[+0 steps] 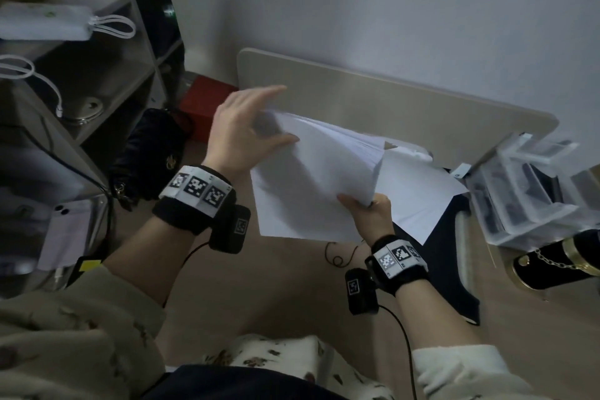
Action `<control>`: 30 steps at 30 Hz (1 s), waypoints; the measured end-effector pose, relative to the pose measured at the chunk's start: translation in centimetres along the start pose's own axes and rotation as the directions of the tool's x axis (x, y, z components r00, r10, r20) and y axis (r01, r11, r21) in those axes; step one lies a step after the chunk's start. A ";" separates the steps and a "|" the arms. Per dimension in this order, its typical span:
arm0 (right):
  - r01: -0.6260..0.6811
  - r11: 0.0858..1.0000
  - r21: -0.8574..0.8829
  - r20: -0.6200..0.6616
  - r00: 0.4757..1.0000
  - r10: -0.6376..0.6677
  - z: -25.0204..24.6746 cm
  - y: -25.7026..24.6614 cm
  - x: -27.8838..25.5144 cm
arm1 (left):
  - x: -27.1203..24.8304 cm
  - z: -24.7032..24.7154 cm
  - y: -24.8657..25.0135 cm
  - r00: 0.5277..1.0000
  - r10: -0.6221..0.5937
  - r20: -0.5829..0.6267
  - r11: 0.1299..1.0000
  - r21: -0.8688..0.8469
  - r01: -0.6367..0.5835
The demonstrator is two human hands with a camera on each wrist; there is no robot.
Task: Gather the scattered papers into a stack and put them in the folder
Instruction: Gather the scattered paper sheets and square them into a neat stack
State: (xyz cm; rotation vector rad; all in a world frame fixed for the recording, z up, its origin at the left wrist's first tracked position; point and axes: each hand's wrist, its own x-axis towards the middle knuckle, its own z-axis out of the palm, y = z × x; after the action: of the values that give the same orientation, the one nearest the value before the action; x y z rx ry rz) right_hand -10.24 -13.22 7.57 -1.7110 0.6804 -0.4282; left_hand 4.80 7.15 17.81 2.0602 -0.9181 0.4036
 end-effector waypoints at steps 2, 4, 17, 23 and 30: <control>-0.034 0.998 0.048 0.001 0.999 0.034 0.0 0.2 -0.3 | -0.6 -0.1 -1.8 0.957 -0.284 0.052 0.912 -0.294 0.286; -0.048 0.996 0.070 0.011 0.999 0.047 0.1 0.3 -0.5 | -1.5 0.3 -3.3 0.859 -0.458 0.228 0.664 -0.555 0.501; -0.119 0.984 0.135 -0.003 0.993 0.120 2.4 0.4 -1.3 | -5.3 3.9 -4.0 0.727 -0.544 0.419 0.442 -0.593 0.673; -0.144 0.979 0.147 0.078 0.988 0.134 3.2 1.3 -2.5 | -6.3 4.1 -3.9 0.705 -0.572 0.420 0.470 -0.537 0.701; -0.105 0.963 0.250 0.142 0.987 0.071 3.3 -0.2 -2.2 | -7.3 3.6 -4.7 0.673 -0.607 0.422 0.469 -0.493 0.733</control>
State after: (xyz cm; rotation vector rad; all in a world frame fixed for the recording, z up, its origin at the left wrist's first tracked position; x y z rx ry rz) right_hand -9.83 -9.29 7.10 -1.4442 0.5759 -0.3223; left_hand 3.14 9.58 8.87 1.6321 -0.1843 -0.5087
